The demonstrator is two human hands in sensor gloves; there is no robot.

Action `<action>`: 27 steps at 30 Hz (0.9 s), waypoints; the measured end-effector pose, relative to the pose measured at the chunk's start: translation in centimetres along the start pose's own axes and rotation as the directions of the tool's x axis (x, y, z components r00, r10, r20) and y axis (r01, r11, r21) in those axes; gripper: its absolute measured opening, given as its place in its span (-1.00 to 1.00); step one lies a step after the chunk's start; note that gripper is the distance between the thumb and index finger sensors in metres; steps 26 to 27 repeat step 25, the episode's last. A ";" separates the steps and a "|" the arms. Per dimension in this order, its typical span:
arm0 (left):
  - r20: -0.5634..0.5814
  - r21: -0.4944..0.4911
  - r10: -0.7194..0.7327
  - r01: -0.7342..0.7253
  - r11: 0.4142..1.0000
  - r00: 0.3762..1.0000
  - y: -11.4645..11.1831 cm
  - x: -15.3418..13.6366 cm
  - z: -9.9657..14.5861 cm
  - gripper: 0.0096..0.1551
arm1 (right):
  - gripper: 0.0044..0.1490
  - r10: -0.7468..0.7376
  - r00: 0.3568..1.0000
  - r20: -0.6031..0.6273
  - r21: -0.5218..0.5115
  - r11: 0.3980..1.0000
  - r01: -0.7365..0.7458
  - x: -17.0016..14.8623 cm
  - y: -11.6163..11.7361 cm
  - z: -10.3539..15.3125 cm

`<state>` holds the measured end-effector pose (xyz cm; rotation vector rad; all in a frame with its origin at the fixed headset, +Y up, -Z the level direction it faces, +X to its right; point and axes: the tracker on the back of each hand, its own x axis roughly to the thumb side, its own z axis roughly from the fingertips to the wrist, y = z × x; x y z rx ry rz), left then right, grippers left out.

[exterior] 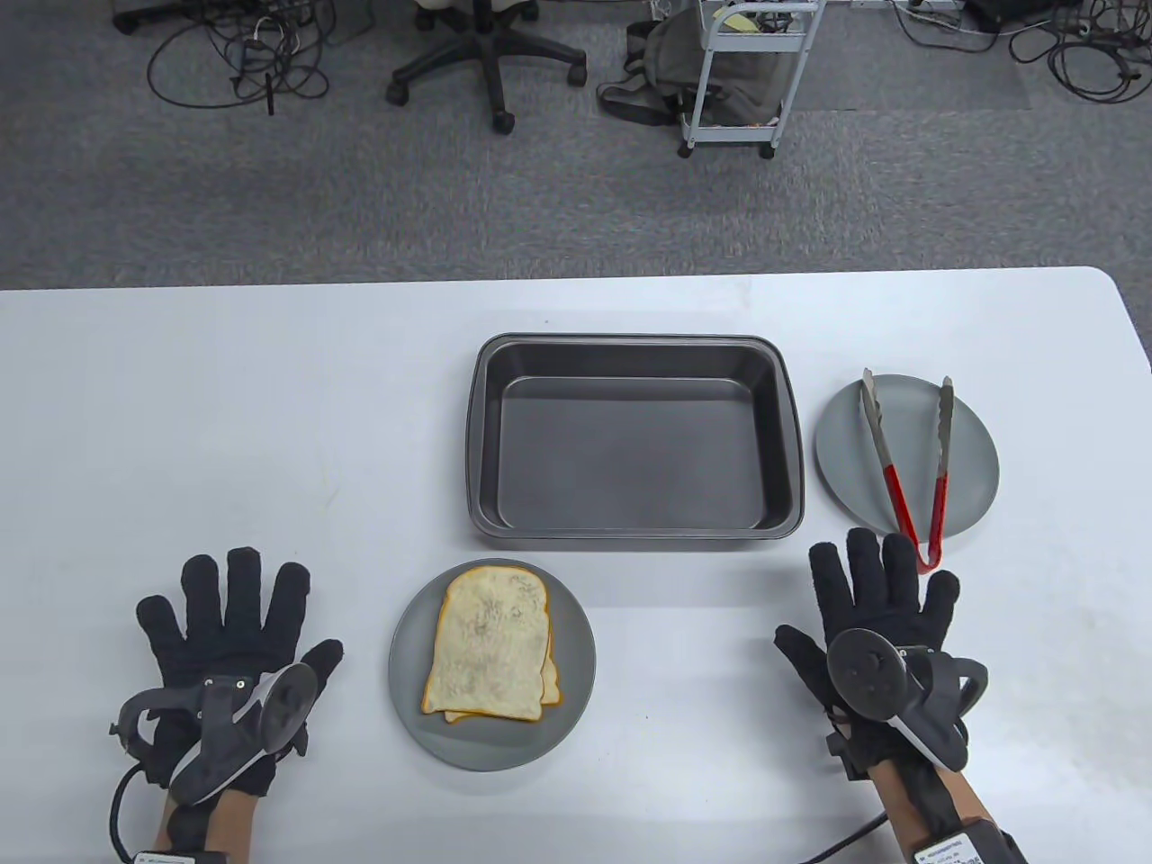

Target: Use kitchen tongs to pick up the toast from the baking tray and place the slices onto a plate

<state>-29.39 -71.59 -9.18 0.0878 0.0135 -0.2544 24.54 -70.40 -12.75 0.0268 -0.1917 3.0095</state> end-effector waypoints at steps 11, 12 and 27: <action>0.006 -0.007 -0.012 0.012 1.000 1.000 0.0 0.1 0.1 0.01 | 0.18 -0.023 1.000 -0.006 0.011 1.000 0.023 -0.1 0.1 0.0; 0.006 -0.007 -0.011 0.011 1.000 1.000 0.0 0.1 0.0 0.01 | 0.18 -0.024 1.000 -0.006 0.011 1.000 0.024 -0.1 0.1 0.0; -0.004 -0.008 0.006 -0.006 1.000 1.000 -0.1 0.0 0.1 0.01 | 0.16 -0.041 0.999 -0.013 0.026 0.999 0.042 -0.3 0.2 0.1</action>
